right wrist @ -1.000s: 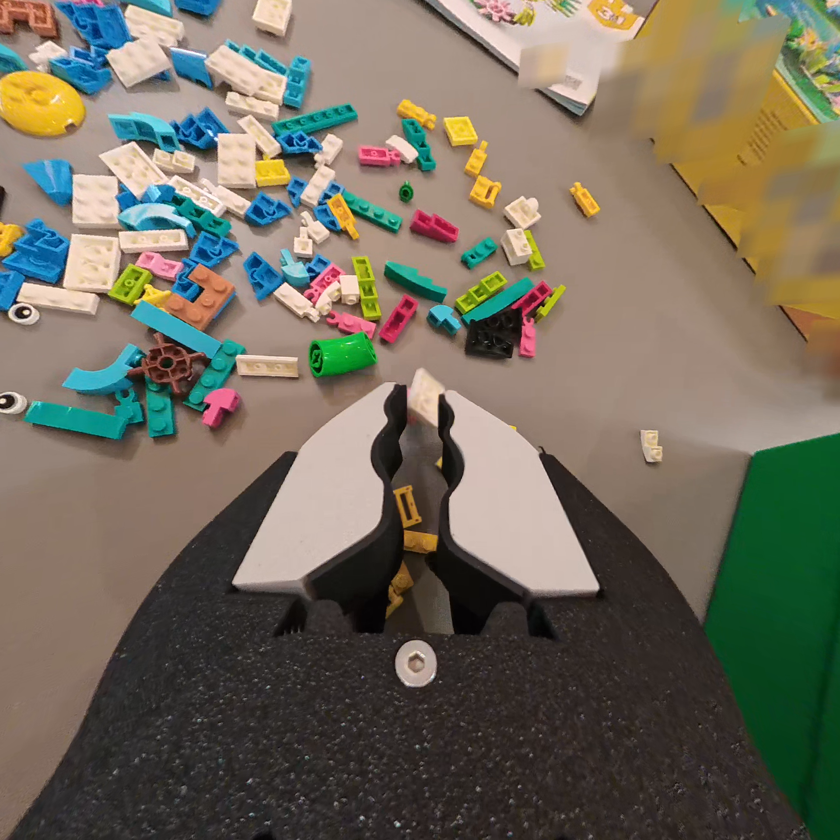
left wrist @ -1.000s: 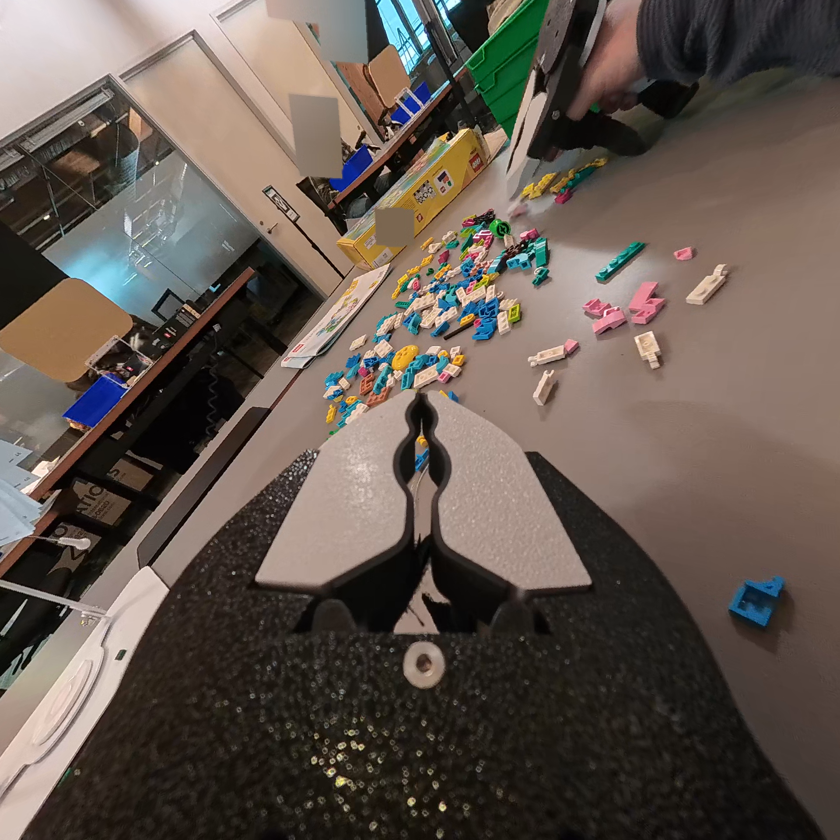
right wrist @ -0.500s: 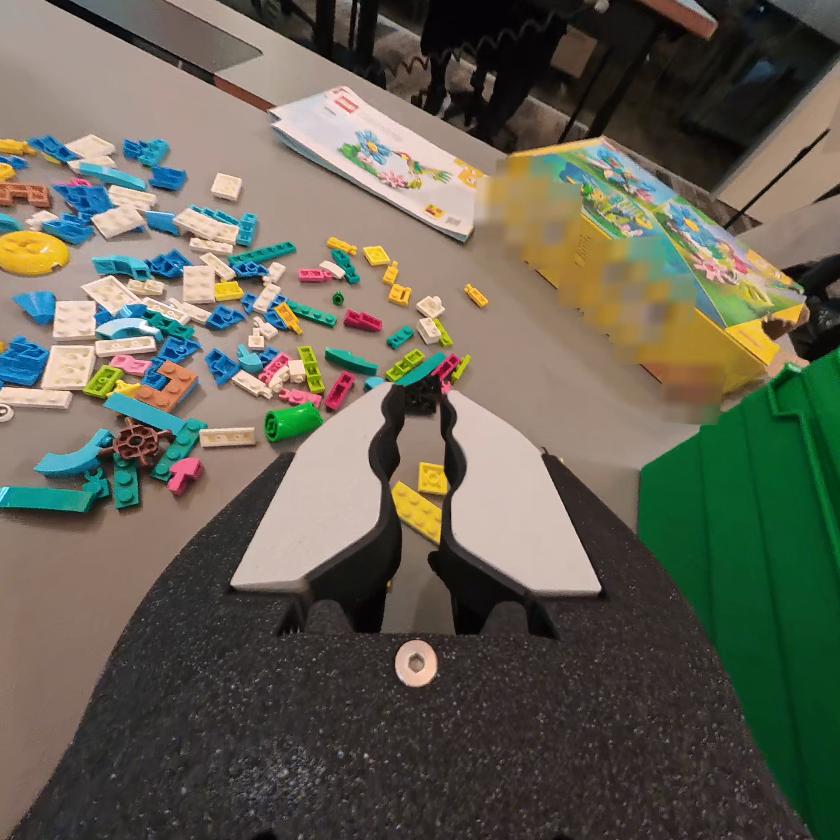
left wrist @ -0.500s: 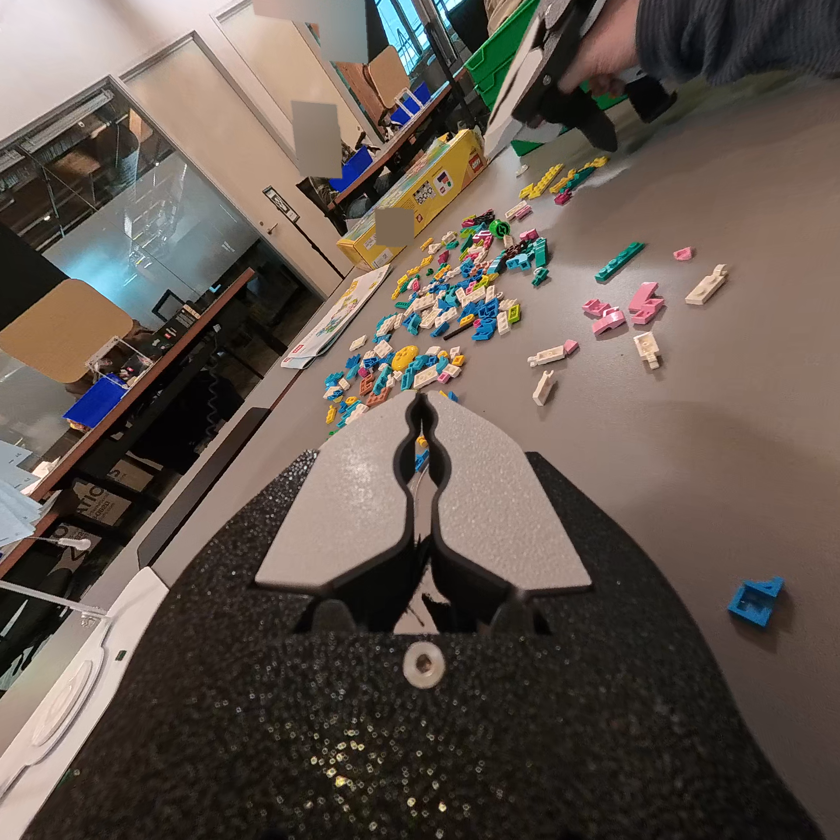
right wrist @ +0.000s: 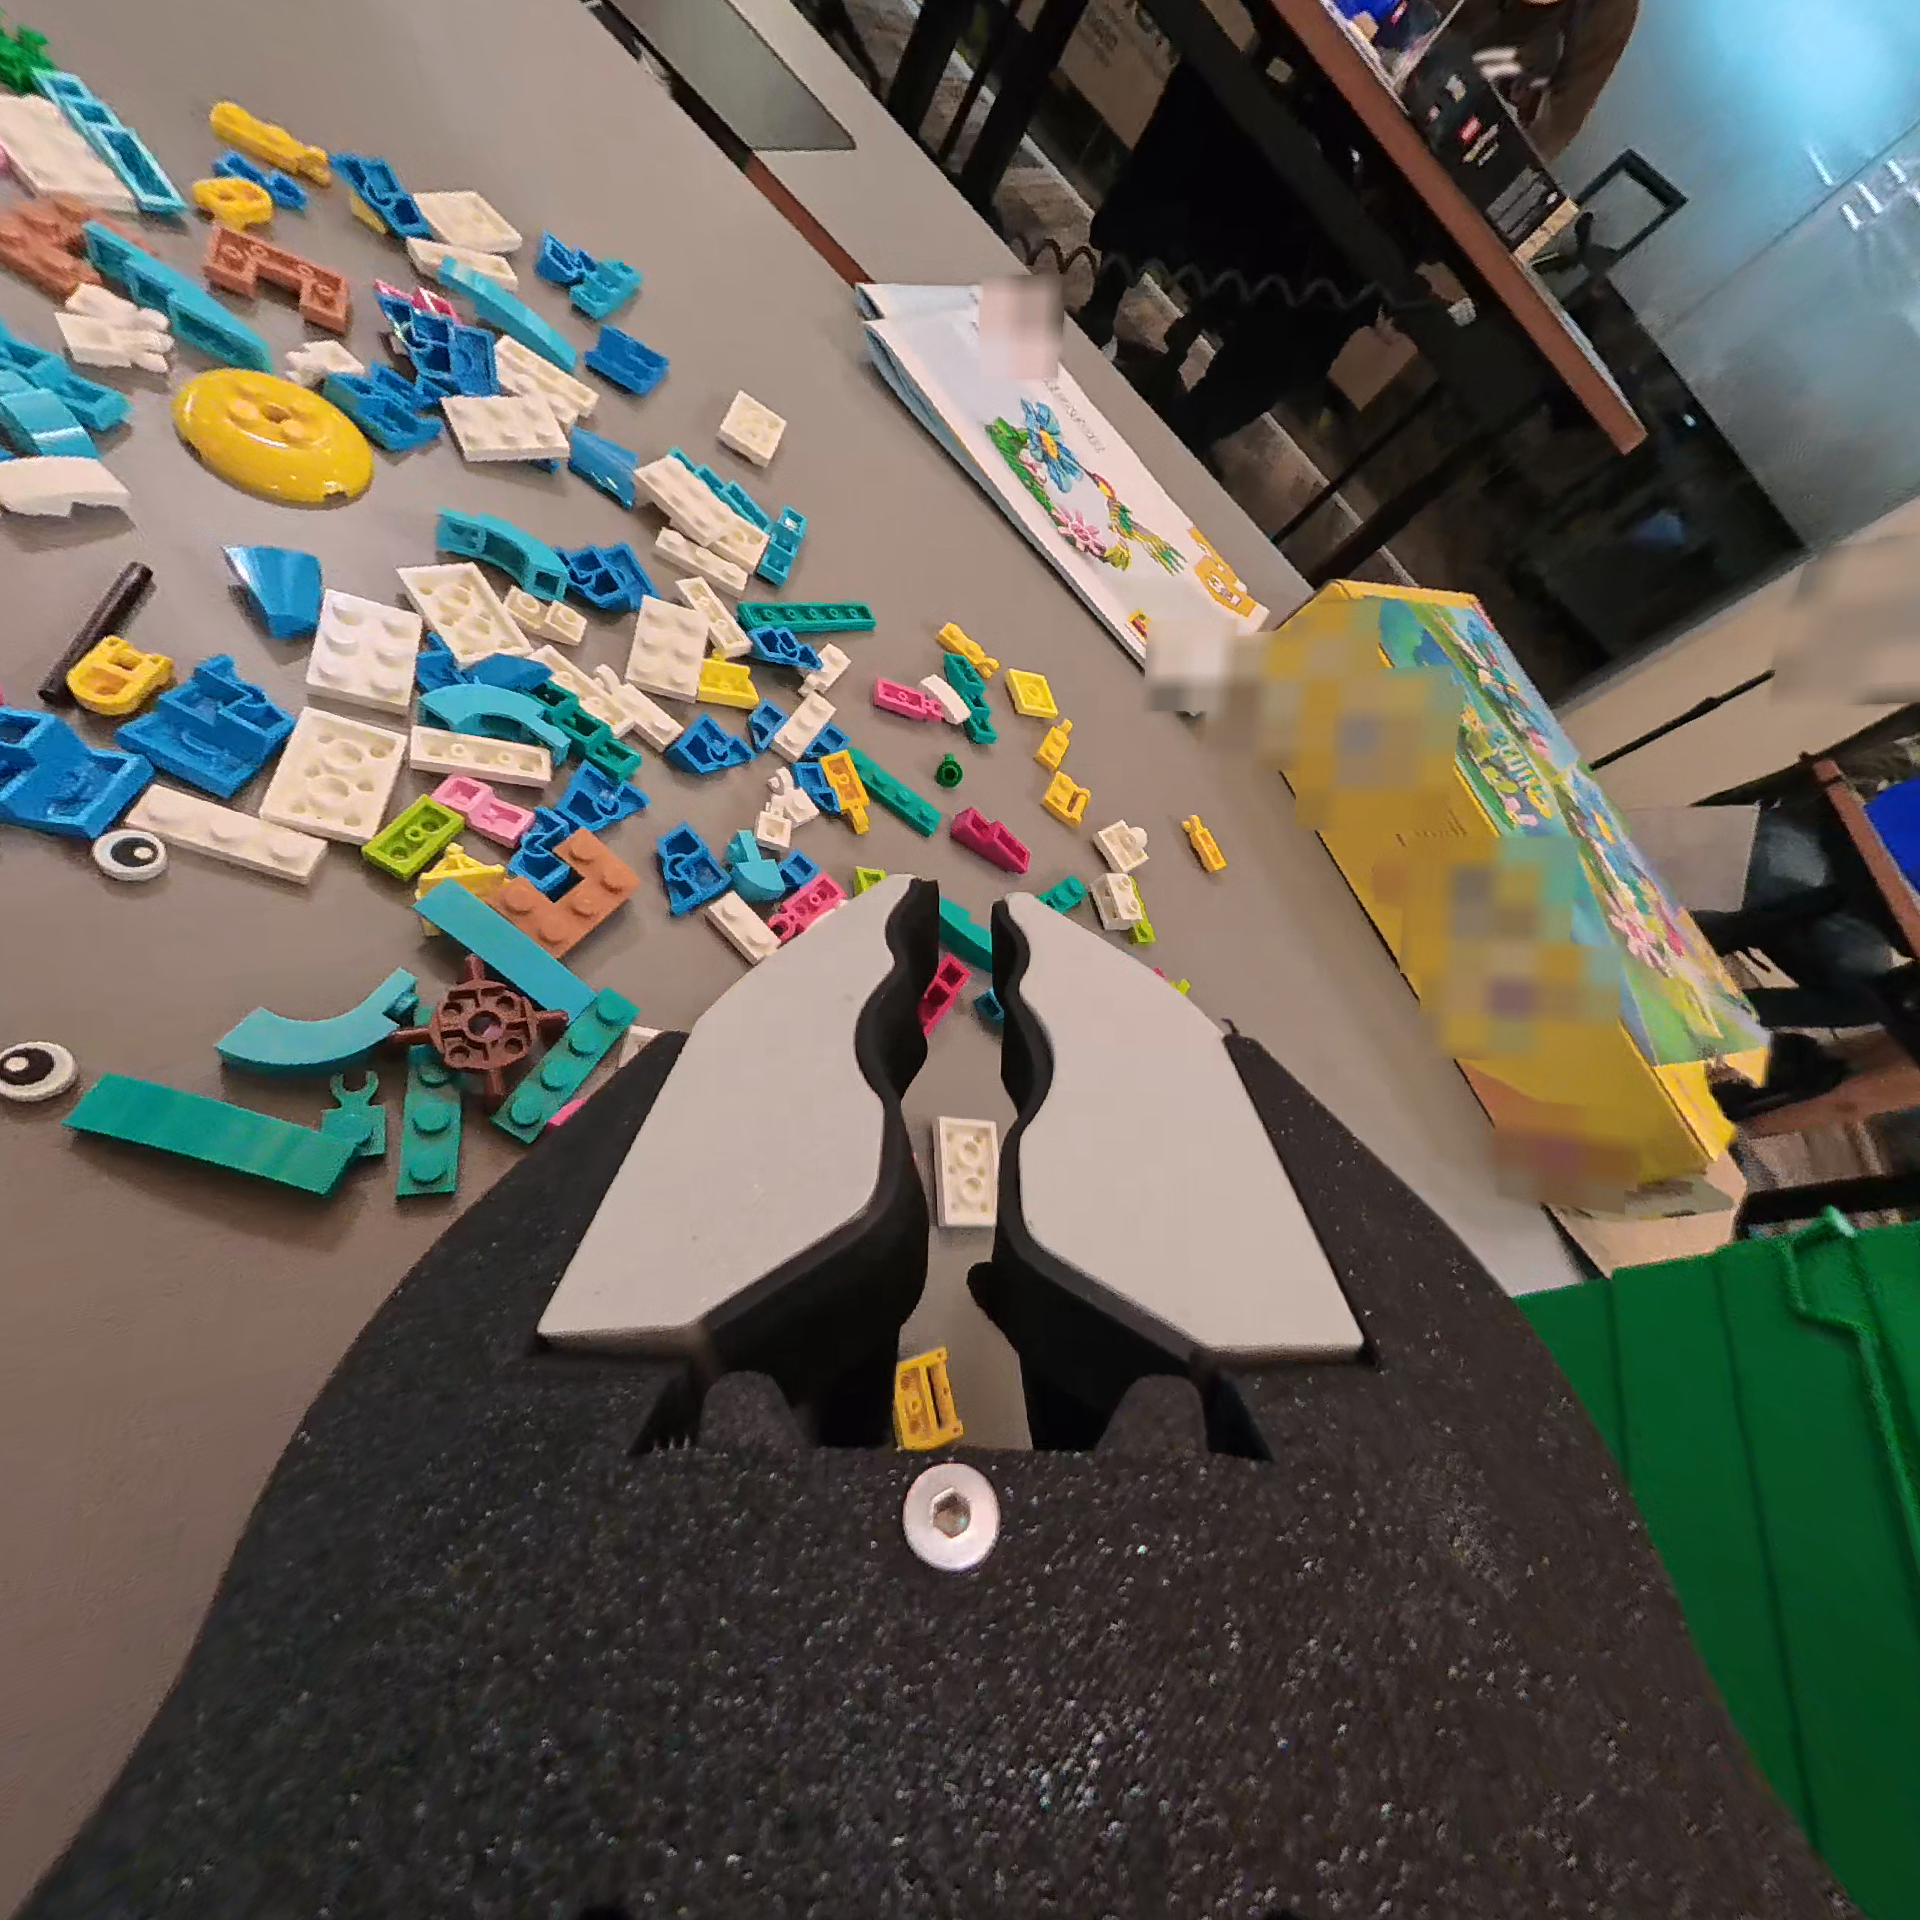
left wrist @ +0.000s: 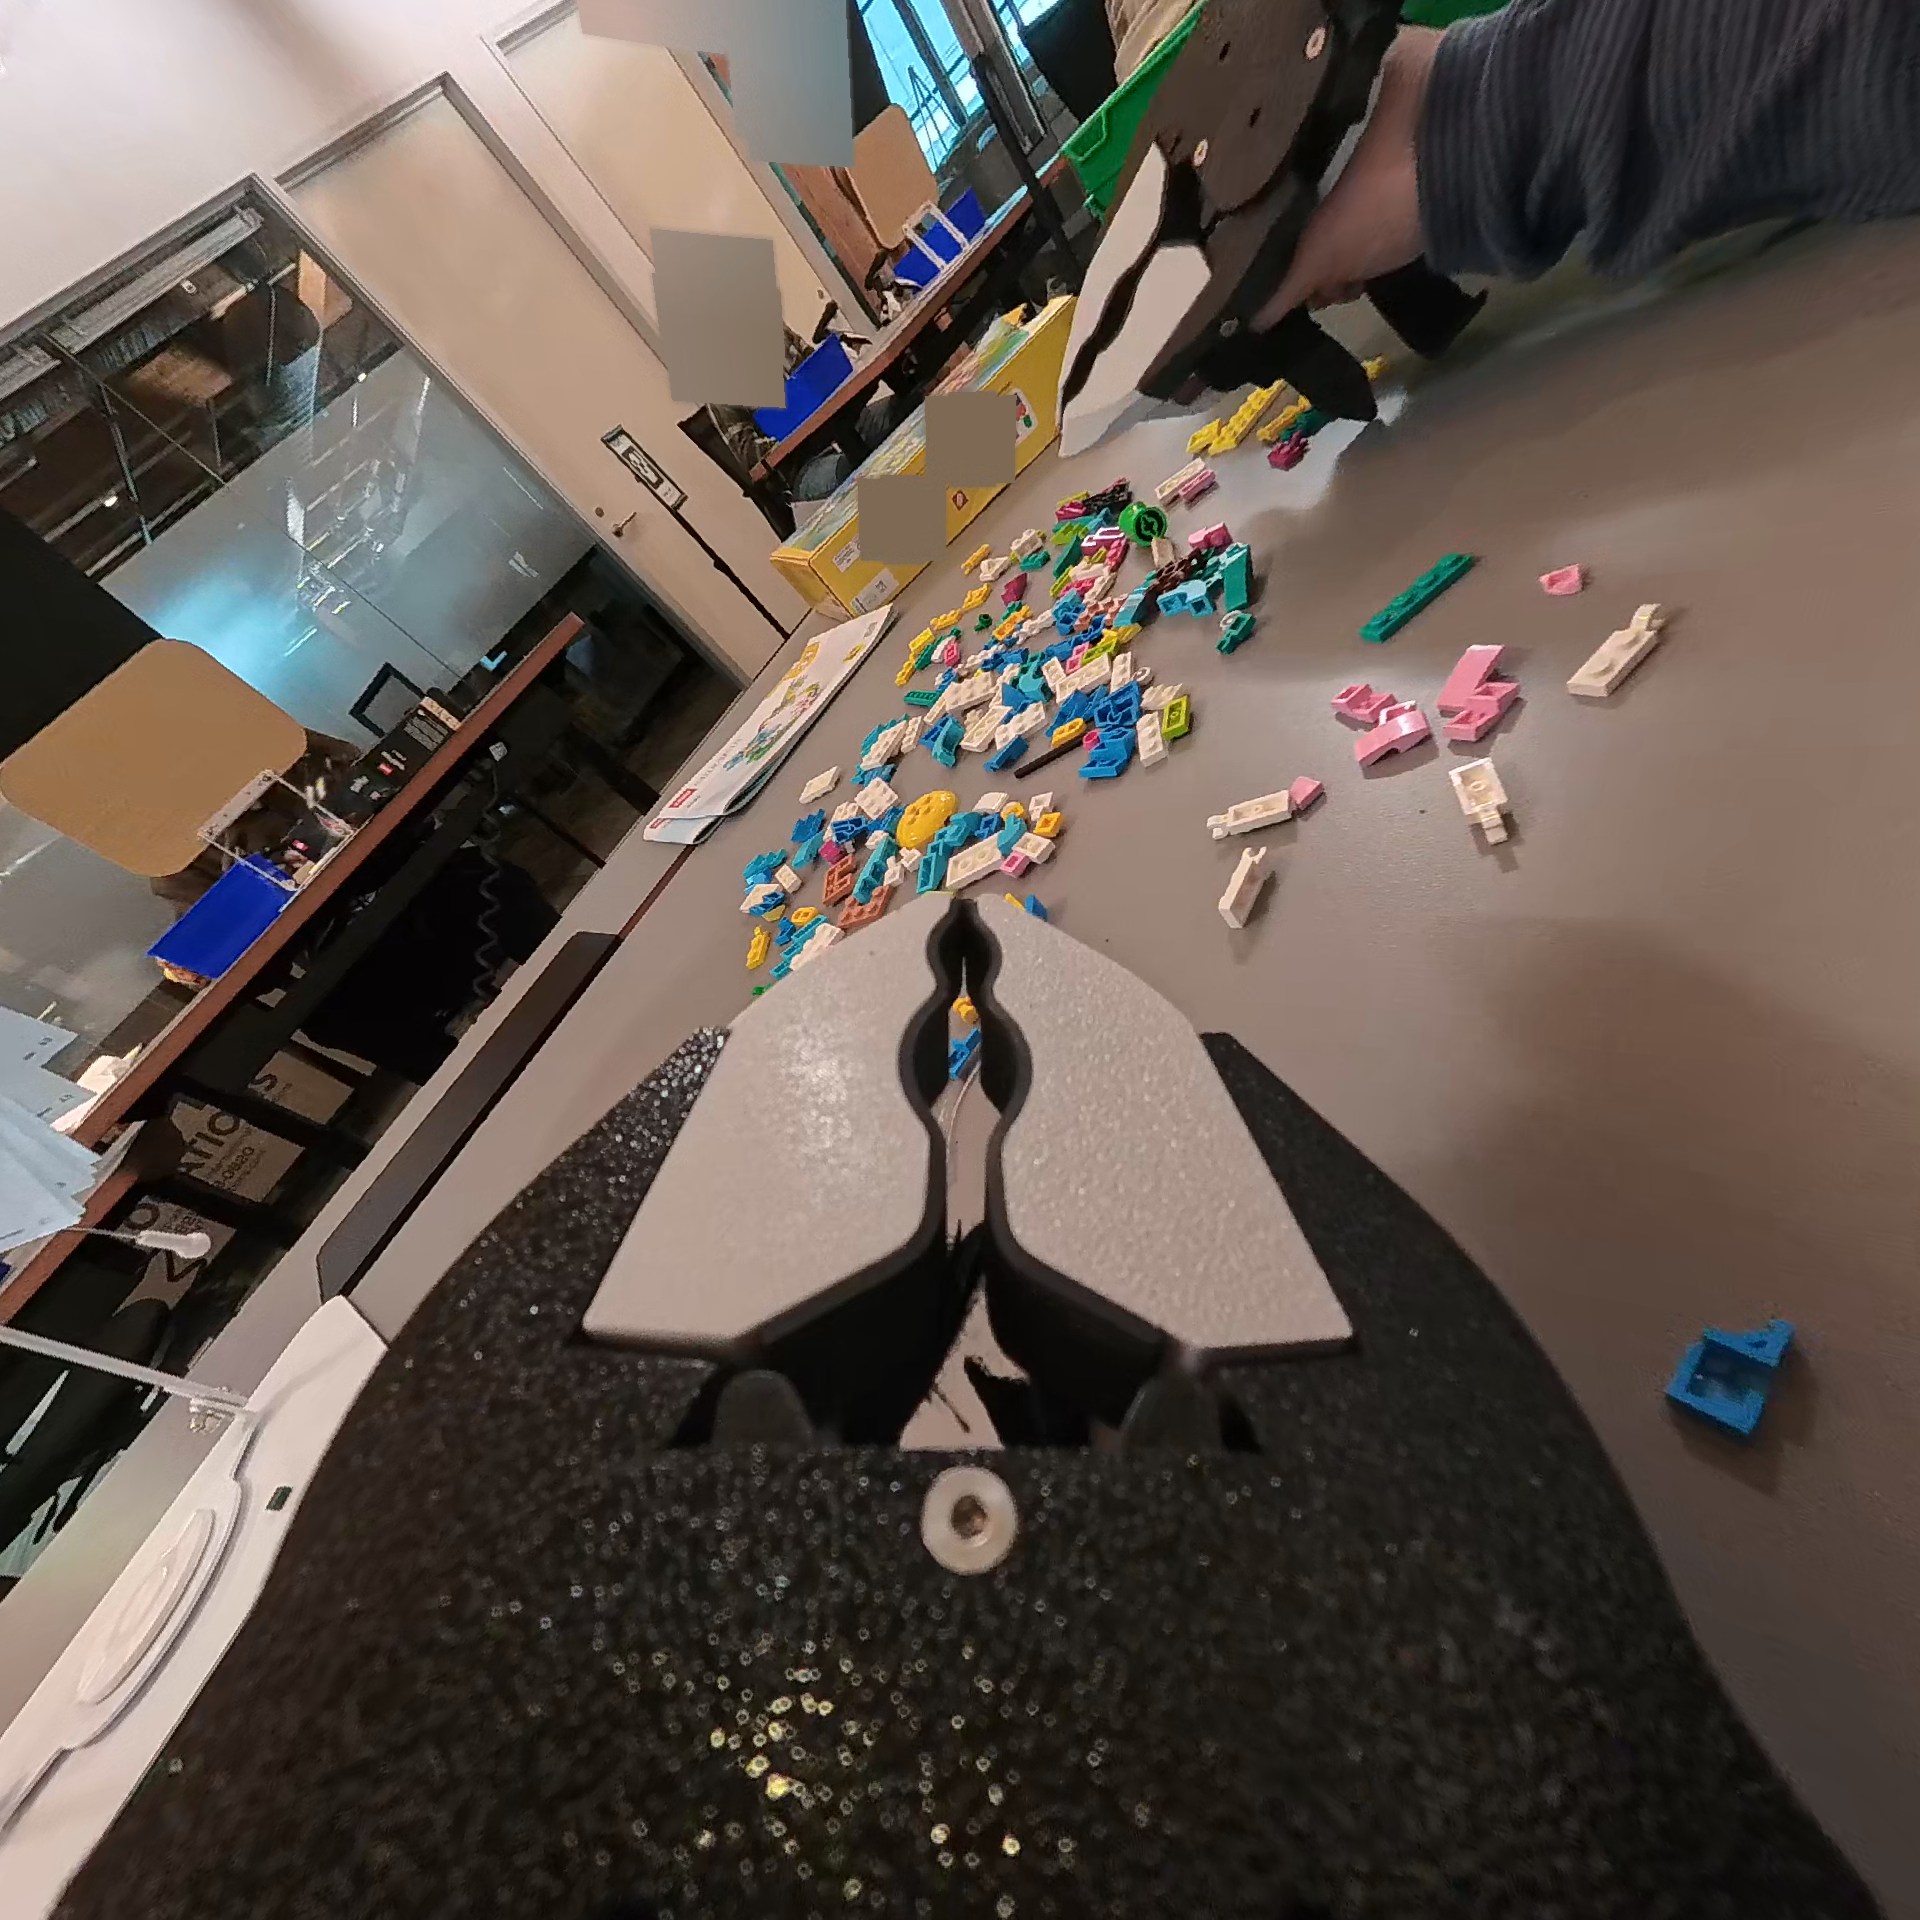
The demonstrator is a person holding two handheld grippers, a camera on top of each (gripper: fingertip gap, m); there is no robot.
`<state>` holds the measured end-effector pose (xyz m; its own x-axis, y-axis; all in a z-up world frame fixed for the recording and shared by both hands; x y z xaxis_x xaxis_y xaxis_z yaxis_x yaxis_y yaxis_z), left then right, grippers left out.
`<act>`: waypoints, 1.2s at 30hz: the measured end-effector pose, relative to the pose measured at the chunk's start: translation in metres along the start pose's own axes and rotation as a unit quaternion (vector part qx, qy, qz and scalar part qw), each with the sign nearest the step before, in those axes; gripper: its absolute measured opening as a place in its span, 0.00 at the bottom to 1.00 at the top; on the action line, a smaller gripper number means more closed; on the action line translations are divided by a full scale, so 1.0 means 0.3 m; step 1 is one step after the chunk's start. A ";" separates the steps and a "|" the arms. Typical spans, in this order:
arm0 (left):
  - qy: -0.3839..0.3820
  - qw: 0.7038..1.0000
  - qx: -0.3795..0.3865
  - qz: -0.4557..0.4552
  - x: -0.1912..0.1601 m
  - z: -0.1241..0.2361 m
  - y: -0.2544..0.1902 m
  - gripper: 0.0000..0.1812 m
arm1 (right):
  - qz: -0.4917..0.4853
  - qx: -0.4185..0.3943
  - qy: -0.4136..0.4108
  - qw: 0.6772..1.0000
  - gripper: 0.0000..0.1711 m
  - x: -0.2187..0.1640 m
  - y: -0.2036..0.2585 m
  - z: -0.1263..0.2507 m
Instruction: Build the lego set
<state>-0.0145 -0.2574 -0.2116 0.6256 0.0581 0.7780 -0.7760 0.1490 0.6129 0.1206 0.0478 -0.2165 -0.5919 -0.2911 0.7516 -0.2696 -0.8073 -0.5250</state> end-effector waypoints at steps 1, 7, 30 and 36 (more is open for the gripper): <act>0.000 1.000 0.000 0.000 0.000 0.000 0.000 0.00 | 0.003 -0.002 0.000 1.000 0.05 0.001 0.001 0.000; 0.000 1.000 0.000 0.000 0.000 0.000 0.000 0.00 | 0.005 -0.027 0.002 1.000 0.04 0.000 -0.015 0.004; 0.002 1.000 -0.001 -0.001 -0.001 -0.001 -0.001 0.00 | -0.002 -0.063 0.009 0.998 0.03 -0.009 -0.045 0.013; 0.002 1.000 -0.002 -0.001 -0.002 -0.001 0.000 0.00 | 0.002 -0.064 0.011 0.998 0.03 -0.010 -0.044 0.011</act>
<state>-0.0147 -0.2572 -0.2121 0.6279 0.0618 0.7758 -0.7741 0.1525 0.6144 0.1285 0.0576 -0.2104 -0.6093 -0.2825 0.7409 -0.3605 -0.7335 -0.5762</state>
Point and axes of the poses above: each gripper's, where its closed fingertips meet, z back along the fingers, x out of its top, y = z × x across the jaws, the point moved 5 cm from there along z, back along the fingers, and after that the axes turned 1 degree about -z, right-handed, at the moved point
